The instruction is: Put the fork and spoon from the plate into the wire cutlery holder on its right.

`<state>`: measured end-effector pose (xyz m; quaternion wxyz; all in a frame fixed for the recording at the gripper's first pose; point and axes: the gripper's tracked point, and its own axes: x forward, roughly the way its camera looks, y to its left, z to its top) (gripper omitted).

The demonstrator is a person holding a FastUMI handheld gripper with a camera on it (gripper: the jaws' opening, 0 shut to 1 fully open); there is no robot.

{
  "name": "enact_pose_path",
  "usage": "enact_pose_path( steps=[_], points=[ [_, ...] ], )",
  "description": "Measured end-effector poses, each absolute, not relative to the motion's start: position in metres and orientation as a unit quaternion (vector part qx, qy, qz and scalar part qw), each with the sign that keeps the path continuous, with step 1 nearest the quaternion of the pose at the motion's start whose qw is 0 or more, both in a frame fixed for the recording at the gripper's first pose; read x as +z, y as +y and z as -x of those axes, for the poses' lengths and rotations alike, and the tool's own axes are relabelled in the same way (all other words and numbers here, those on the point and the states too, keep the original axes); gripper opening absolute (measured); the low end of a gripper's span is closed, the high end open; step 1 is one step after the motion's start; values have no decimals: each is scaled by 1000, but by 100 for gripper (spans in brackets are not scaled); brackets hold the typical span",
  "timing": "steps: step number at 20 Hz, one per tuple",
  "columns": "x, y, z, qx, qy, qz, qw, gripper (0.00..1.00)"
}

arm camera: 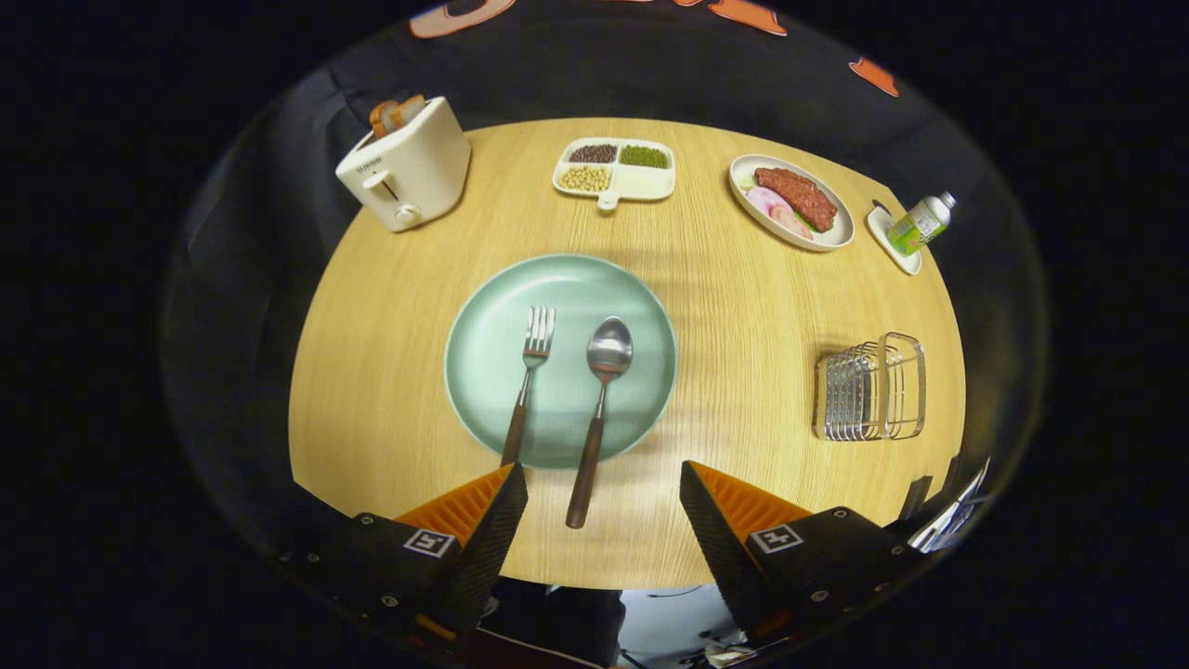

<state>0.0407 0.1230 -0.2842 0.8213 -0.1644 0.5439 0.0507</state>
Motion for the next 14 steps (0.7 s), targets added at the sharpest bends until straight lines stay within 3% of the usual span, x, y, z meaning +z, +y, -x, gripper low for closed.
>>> enact_pose_path(
  steps=[7, 13, 14],
  points=[
    [-332, 113, -39, 15, 604, 149, 783, 95],
    [-345, 117, -37, 9, 626, 109, 772, 75],
    [-344, 118, -37, 8, 628, 106, 771, 66]
  ],
)
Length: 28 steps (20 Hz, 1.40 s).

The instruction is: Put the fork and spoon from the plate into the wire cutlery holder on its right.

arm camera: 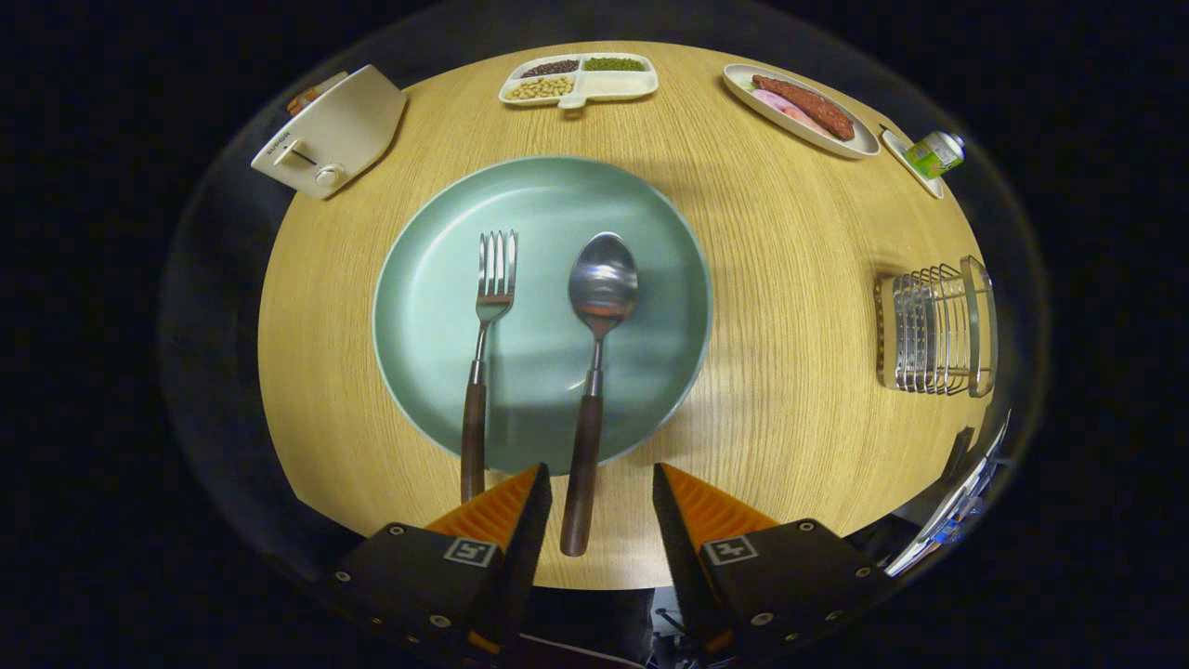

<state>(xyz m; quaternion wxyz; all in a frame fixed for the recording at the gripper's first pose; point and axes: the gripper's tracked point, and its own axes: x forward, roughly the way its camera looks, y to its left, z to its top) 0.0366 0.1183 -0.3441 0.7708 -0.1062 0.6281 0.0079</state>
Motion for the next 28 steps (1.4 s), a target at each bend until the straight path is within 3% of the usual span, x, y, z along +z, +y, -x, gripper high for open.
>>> enact_pose_path(
  steps=[5, 6, 8, 15, 22, 28],
  points=[
    [-347, 125, -33, 8, 640, 86, 763, 25],
    [-345, 126, -32, 11, 643, 81, 762, 13],
    [-343, 124, -33, 11, 640, 84, 764, 7],
    [-275, 92, -17, 37, 618, 85, 781, 2],
    [-189, -2, -10, 15, 602, 133, 787, 1],
    [-174, -72, -14, -5, 624, 141, 769, 1]
  ],
)
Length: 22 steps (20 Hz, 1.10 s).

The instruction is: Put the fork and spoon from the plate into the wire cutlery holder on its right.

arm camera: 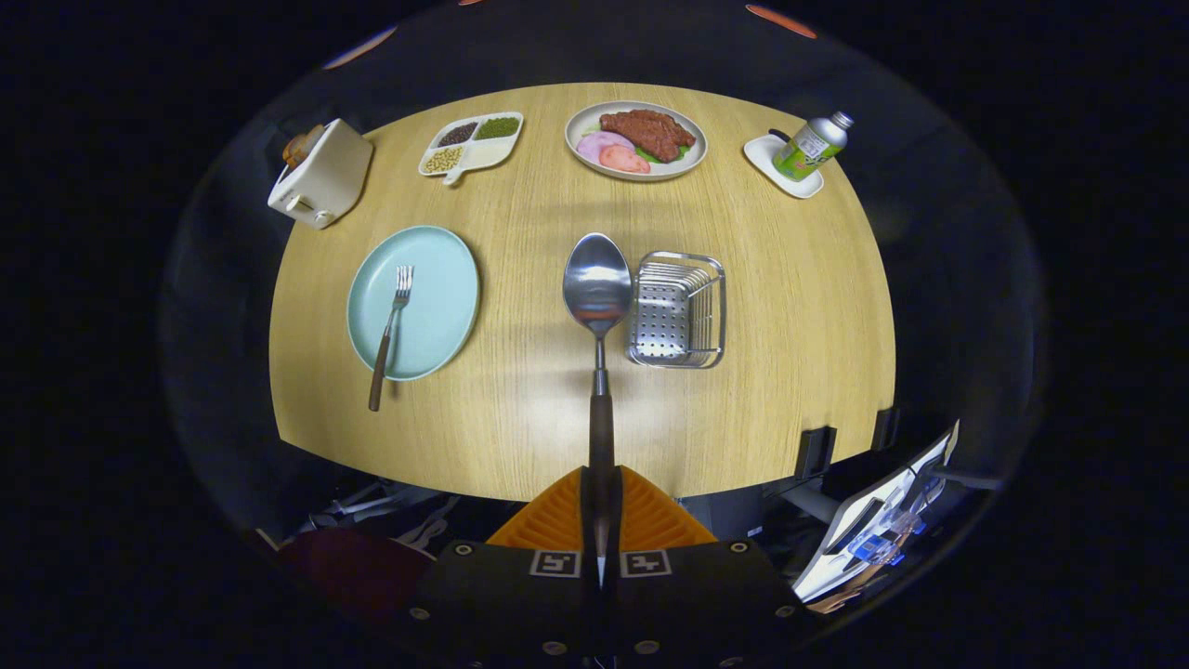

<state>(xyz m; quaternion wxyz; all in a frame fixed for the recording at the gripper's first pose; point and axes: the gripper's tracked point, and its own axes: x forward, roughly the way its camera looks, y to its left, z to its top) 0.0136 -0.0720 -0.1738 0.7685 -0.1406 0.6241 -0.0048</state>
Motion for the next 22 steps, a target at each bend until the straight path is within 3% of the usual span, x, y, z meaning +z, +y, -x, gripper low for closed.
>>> enact_pose_path(
  steps=[11, 15, 21, 22],
  points=[
    [-200, -137, -32, -2, 704, 153, 694, 3],
    [-204, -137, -45, -6, 704, 150, 694, 4],
    [-196, -137, -57, -3, 687, 144, 712, 15],
    [-193, -137, -59, -5, 681, 142, 718, 23]
  ],
)
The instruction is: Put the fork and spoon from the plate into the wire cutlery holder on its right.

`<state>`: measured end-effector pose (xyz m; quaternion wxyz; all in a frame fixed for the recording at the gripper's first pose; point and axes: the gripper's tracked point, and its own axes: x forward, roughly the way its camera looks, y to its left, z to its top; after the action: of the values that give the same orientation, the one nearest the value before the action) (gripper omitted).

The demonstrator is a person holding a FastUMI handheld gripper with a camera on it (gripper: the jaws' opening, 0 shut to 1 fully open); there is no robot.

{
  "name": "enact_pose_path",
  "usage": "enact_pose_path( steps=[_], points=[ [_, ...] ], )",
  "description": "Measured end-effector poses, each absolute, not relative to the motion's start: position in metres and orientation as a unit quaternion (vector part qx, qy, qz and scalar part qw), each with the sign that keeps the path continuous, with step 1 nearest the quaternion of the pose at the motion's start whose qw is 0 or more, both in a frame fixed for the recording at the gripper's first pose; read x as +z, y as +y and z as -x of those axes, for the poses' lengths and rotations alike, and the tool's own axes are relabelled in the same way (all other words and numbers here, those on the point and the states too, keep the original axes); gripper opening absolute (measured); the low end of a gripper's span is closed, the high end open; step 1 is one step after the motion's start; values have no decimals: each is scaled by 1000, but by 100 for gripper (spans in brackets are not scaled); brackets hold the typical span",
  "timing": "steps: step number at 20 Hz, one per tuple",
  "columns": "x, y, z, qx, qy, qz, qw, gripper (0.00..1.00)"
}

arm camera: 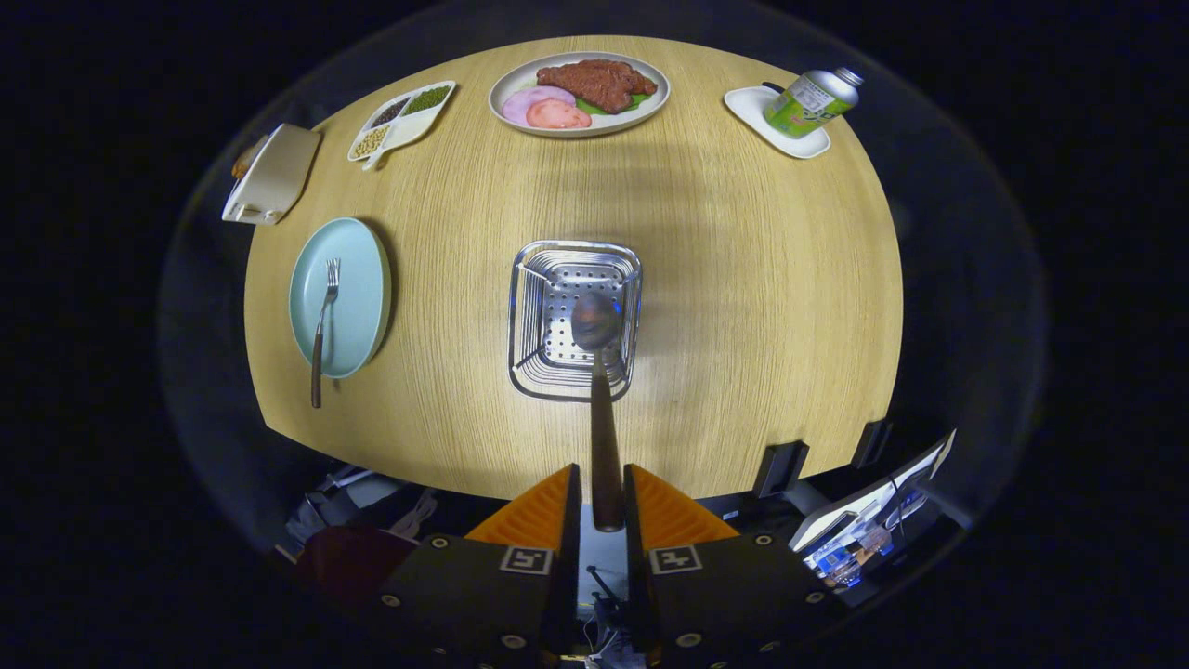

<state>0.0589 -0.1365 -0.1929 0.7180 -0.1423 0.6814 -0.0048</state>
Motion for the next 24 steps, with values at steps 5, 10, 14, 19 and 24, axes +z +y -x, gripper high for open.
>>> enact_pose_path(
  steps=[5, 10, 14, 19, 24],
  points=[
    [-158, -137, -75, -22, 634, 135, 761, 86],
    [-110, -104, -84, -16, 578, 130, 805, 99],
    [-109, -46, -78, 16, 561, 137, 816, 99],
    [-161, 34, -62, 65, 586, 141, 796, 99],
    [-224, 110, -54, 103, 606, 139, 776, 99]
  ],
)
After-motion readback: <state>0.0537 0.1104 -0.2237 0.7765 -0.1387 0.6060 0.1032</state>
